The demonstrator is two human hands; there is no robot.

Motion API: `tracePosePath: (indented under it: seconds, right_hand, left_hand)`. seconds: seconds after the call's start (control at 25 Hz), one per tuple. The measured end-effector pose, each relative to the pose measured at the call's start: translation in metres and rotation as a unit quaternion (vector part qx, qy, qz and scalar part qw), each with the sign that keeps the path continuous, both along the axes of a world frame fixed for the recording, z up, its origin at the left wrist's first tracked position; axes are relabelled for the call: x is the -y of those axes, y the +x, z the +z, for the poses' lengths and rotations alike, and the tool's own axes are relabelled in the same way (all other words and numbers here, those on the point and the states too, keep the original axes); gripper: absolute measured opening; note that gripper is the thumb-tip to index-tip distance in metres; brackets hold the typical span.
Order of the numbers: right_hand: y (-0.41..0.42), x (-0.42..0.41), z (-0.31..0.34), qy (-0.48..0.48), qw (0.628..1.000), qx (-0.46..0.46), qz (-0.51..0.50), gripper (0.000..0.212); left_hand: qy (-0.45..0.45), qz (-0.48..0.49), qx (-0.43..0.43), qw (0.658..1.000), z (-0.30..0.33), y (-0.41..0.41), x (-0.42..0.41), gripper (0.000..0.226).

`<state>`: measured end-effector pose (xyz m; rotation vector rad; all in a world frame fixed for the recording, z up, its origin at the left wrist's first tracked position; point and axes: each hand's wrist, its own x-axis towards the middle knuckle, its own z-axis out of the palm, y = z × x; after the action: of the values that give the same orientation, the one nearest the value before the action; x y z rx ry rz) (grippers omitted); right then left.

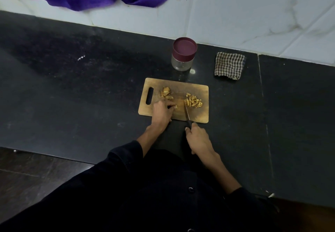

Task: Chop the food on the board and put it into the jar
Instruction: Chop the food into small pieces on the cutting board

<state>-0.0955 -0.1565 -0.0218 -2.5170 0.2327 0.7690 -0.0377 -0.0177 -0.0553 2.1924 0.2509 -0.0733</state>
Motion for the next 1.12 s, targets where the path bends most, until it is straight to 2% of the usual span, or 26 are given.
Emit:
tracePosePath:
  seconds: [0.08, 0.28, 0.44, 0.72, 0.88, 1.04, 1.12]
  right_hand:
    - [0.002, 0.0, 0.002, 0.012, 1.0, 0.003, -0.01, 0.032]
    - [-0.003, -0.015, 0.003, 0.019, 0.999, 0.003, 0.041, 0.029]
    - [-0.003, -0.015, -0.001, 0.002, 0.998, -0.002, 0.059, 0.028]
    - [0.007, 0.007, -0.002, -0.014, 0.999, 0.033, 0.01, 0.03]
    - [0.009, 0.006, -0.002, -0.002, 1.0, 0.027, 0.016, 0.027]
    - [0.009, 0.007, -0.003, 0.007, 1.0, 0.008, 0.013, 0.027]
    - [0.009, 0.008, -0.004, 0.007, 1.0, 0.003, 0.013, 0.028]
  left_hand:
    - [-0.008, 0.0, -0.007, 1.0, -0.002, 0.0, -0.002, 0.02]
    - [-0.097, 0.022, -0.008, 0.995, -0.005, 0.0, -0.01, 0.027]
    - [-0.102, 0.038, -0.005, 0.994, -0.008, -0.002, -0.01, 0.023]
    - [-0.103, 0.036, -0.005, 0.994, -0.007, -0.004, -0.009, 0.018]
    - [-0.057, -0.007, -0.01, 0.998, -0.002, -0.003, -0.008, 0.017]
    - [0.034, -0.01, 0.051, 0.998, 0.005, 0.007, -0.014, 0.024]
    - [0.092, -0.02, 0.049, 0.994, 0.003, 0.018, -0.02, 0.027]
